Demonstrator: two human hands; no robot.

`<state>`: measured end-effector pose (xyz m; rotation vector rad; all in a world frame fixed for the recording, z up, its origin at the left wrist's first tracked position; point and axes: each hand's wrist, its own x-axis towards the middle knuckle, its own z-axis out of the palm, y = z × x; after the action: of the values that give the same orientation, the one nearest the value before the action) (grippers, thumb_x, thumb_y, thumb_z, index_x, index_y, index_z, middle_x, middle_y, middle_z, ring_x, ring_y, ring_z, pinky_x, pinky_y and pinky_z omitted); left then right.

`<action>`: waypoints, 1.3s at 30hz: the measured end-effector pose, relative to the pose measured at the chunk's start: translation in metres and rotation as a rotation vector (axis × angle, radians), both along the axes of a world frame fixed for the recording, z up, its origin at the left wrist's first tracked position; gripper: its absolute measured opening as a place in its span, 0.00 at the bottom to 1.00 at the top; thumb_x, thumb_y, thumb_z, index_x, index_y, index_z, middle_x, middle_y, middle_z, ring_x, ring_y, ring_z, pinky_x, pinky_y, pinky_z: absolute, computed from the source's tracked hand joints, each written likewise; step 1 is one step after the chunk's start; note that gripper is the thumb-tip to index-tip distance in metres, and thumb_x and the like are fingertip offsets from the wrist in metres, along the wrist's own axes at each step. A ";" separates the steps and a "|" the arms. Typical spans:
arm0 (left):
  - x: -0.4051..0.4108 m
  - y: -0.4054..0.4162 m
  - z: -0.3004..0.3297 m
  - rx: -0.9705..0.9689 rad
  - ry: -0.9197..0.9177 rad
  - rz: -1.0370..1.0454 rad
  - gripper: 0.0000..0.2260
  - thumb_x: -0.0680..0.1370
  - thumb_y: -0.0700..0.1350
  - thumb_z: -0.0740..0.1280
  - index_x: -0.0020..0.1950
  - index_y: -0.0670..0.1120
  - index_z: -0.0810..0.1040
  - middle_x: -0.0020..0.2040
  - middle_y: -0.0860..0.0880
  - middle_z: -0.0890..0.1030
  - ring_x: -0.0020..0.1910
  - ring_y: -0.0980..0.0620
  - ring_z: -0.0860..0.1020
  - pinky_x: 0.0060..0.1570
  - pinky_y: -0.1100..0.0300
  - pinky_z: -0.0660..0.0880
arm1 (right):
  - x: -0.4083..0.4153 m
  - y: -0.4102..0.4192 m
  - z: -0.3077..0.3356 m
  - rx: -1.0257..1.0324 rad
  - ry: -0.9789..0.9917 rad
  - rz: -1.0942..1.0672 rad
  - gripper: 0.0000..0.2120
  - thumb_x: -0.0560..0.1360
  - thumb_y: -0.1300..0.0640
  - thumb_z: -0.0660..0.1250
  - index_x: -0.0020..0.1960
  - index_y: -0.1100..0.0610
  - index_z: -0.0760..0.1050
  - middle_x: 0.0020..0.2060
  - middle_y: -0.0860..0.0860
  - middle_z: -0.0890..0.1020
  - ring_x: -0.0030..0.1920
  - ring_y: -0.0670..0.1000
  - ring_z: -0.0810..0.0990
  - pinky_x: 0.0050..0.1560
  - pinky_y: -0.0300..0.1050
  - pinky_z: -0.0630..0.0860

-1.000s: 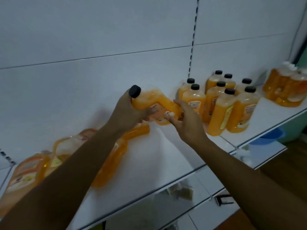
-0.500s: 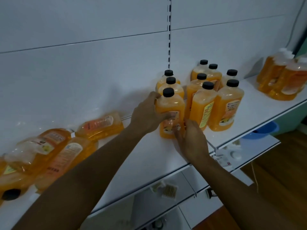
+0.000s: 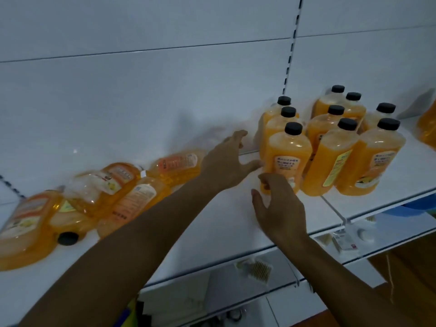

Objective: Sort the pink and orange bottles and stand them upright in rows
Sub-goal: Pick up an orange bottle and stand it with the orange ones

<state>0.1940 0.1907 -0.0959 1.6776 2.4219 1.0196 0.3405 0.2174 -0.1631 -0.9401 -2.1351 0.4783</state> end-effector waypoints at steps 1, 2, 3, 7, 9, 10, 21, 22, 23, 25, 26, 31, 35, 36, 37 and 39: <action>-0.012 -0.011 0.000 -0.001 0.010 0.026 0.35 0.72 0.62 0.70 0.74 0.51 0.63 0.65 0.49 0.76 0.59 0.48 0.77 0.57 0.48 0.77 | -0.011 -0.004 0.000 -0.027 -0.013 0.052 0.18 0.77 0.50 0.67 0.64 0.55 0.73 0.60 0.51 0.79 0.57 0.53 0.78 0.56 0.50 0.76; -0.024 -0.024 -0.001 -0.002 0.024 0.057 0.34 0.73 0.61 0.70 0.74 0.51 0.63 0.65 0.48 0.76 0.59 0.48 0.76 0.58 0.50 0.76 | -0.023 -0.008 0.001 -0.037 -0.020 0.108 0.19 0.77 0.49 0.66 0.66 0.55 0.72 0.62 0.51 0.78 0.59 0.53 0.77 0.58 0.51 0.77; -0.038 -0.039 -0.001 -0.012 0.044 0.102 0.33 0.74 0.61 0.69 0.74 0.51 0.63 0.65 0.48 0.76 0.60 0.48 0.76 0.58 0.50 0.75 | -0.036 -0.012 0.001 -0.039 -0.031 0.164 0.21 0.77 0.49 0.66 0.67 0.55 0.71 0.63 0.51 0.77 0.60 0.53 0.77 0.58 0.51 0.76; -0.088 -0.108 -0.004 -0.101 0.150 0.326 0.31 0.75 0.63 0.66 0.74 0.53 0.63 0.66 0.48 0.75 0.62 0.45 0.75 0.60 0.44 0.74 | -0.093 -0.034 0.004 -0.063 -0.146 0.338 0.24 0.78 0.45 0.63 0.70 0.54 0.67 0.65 0.52 0.74 0.63 0.53 0.74 0.60 0.52 0.74; -0.106 -0.147 -0.006 -0.118 0.176 0.439 0.30 0.75 0.62 0.66 0.73 0.53 0.64 0.67 0.48 0.75 0.63 0.45 0.74 0.61 0.45 0.74 | -0.120 -0.047 0.006 -0.071 -0.180 0.407 0.24 0.78 0.44 0.63 0.70 0.53 0.67 0.65 0.52 0.74 0.62 0.54 0.75 0.58 0.52 0.75; -0.114 -0.166 -0.008 -0.108 0.183 0.473 0.30 0.75 0.61 0.67 0.73 0.52 0.65 0.67 0.48 0.75 0.64 0.45 0.74 0.62 0.46 0.72 | -0.132 -0.054 0.007 -0.075 -0.184 0.446 0.24 0.78 0.44 0.63 0.70 0.53 0.67 0.64 0.52 0.74 0.62 0.55 0.75 0.57 0.51 0.75; -0.113 -0.259 -0.037 0.052 0.480 0.563 0.23 0.74 0.57 0.68 0.63 0.45 0.76 0.65 0.41 0.74 0.63 0.41 0.71 0.61 0.44 0.70 | -0.173 -0.088 0.001 -0.091 -0.177 0.565 0.22 0.79 0.45 0.61 0.69 0.54 0.68 0.62 0.53 0.73 0.59 0.54 0.74 0.50 0.43 0.68; -0.106 -0.260 -0.042 0.108 0.532 0.528 0.21 0.74 0.56 0.68 0.60 0.44 0.77 0.60 0.41 0.76 0.59 0.42 0.73 0.57 0.45 0.73 | -0.173 -0.087 0.002 -0.092 -0.175 0.567 0.22 0.79 0.46 0.62 0.69 0.54 0.68 0.62 0.53 0.73 0.59 0.54 0.74 0.50 0.43 0.68; -0.099 -0.261 -0.048 0.138 0.566 0.487 0.20 0.74 0.56 0.67 0.58 0.43 0.78 0.56 0.42 0.77 0.54 0.44 0.75 0.52 0.47 0.75 | -0.172 -0.087 0.002 -0.099 -0.174 0.567 0.22 0.79 0.46 0.62 0.69 0.54 0.68 0.62 0.53 0.73 0.59 0.54 0.74 0.50 0.43 0.67; -0.086 -0.261 -0.056 0.096 0.556 0.437 0.21 0.75 0.59 0.66 0.57 0.44 0.79 0.51 0.45 0.78 0.47 0.48 0.77 0.39 0.54 0.76 | -0.172 -0.087 0.003 -0.117 -0.167 0.565 0.22 0.79 0.46 0.63 0.69 0.53 0.68 0.62 0.53 0.73 0.59 0.54 0.74 0.50 0.43 0.68; -0.081 -0.261 -0.059 0.043 0.511 0.437 0.23 0.75 0.62 0.64 0.58 0.44 0.78 0.51 0.46 0.78 0.43 0.50 0.78 0.33 0.57 0.75 | -0.171 -0.086 0.002 -0.127 -0.162 0.563 0.22 0.78 0.45 0.63 0.69 0.53 0.68 0.62 0.53 0.73 0.58 0.54 0.74 0.51 0.44 0.69; -0.067 -0.261 -0.070 -0.023 0.266 0.471 0.30 0.73 0.67 0.62 0.63 0.46 0.76 0.57 0.48 0.74 0.43 0.53 0.76 0.37 0.58 0.75 | -0.159 -0.079 -0.005 -0.194 -0.132 0.581 0.22 0.77 0.42 0.64 0.67 0.51 0.69 0.60 0.52 0.75 0.58 0.54 0.76 0.55 0.53 0.75; -0.047 -0.260 -0.074 -0.059 0.039 0.462 0.36 0.68 0.62 0.74 0.71 0.49 0.70 0.66 0.50 0.68 0.57 0.54 0.71 0.50 0.58 0.74 | -0.133 -0.071 -0.007 -0.173 -0.152 0.618 0.24 0.78 0.43 0.62 0.71 0.51 0.66 0.64 0.53 0.75 0.62 0.54 0.74 0.59 0.53 0.73; -0.041 -0.257 -0.075 -0.059 0.002 0.466 0.36 0.67 0.58 0.77 0.71 0.49 0.69 0.67 0.50 0.67 0.60 0.53 0.70 0.53 0.58 0.73 | -0.126 -0.068 -0.007 -0.169 -0.152 0.625 0.24 0.79 0.44 0.62 0.72 0.52 0.66 0.65 0.53 0.74 0.63 0.54 0.73 0.60 0.52 0.71; -0.034 -0.254 -0.075 -0.047 -0.030 0.464 0.36 0.67 0.55 0.78 0.72 0.50 0.68 0.67 0.49 0.68 0.62 0.52 0.70 0.55 0.58 0.72 | -0.119 -0.065 -0.008 -0.166 -0.153 0.634 0.24 0.79 0.46 0.62 0.72 0.52 0.66 0.65 0.54 0.73 0.64 0.55 0.72 0.60 0.51 0.70; -0.024 -0.248 -0.075 -0.008 -0.095 0.443 0.35 0.67 0.50 0.79 0.71 0.51 0.68 0.67 0.49 0.72 0.61 0.51 0.73 0.54 0.60 0.70 | -0.105 -0.060 -0.008 -0.163 -0.163 0.654 0.23 0.78 0.49 0.63 0.72 0.53 0.66 0.65 0.54 0.73 0.63 0.55 0.72 0.60 0.50 0.70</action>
<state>0.1697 -0.0571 -0.1713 1.0771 2.7892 1.0943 0.2360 0.1579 -0.1707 -0.3434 -2.5672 0.9296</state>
